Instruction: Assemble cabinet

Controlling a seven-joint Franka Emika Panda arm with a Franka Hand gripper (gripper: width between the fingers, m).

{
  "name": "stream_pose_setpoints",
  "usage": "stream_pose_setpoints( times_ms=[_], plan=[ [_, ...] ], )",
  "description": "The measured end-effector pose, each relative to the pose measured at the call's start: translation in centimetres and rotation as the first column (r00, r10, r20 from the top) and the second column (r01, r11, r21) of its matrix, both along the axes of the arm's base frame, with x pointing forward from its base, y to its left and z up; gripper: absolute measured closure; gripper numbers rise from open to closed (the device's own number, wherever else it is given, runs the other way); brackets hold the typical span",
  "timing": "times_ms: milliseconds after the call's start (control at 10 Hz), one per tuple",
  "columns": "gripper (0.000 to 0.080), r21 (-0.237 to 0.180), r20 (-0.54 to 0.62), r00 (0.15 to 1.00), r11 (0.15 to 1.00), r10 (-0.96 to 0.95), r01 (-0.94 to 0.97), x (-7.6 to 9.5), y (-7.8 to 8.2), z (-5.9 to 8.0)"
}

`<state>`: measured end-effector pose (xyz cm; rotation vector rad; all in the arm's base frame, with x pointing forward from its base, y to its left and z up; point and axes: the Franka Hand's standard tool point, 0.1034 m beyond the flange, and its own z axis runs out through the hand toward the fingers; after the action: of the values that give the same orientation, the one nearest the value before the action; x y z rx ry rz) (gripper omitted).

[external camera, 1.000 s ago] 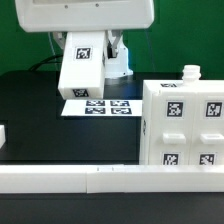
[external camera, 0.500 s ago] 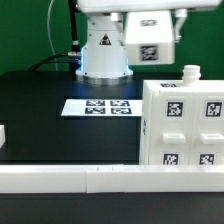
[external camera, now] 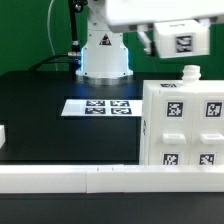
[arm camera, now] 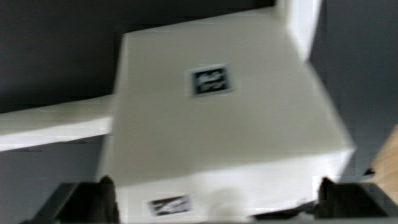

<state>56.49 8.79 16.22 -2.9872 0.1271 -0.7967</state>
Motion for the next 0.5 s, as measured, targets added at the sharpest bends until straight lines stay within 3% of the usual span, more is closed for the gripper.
stream_pose_setpoints(
  times_ms=[200,500],
  plan=[
    [0.0248,-0.103,0.010,0.993,0.988,0.120,-0.118,1.83,0.02,-1.06],
    [0.0248,-0.101,0.004,0.994,0.989,0.111,-0.110,1.72,-0.03,-1.32]
  ],
)
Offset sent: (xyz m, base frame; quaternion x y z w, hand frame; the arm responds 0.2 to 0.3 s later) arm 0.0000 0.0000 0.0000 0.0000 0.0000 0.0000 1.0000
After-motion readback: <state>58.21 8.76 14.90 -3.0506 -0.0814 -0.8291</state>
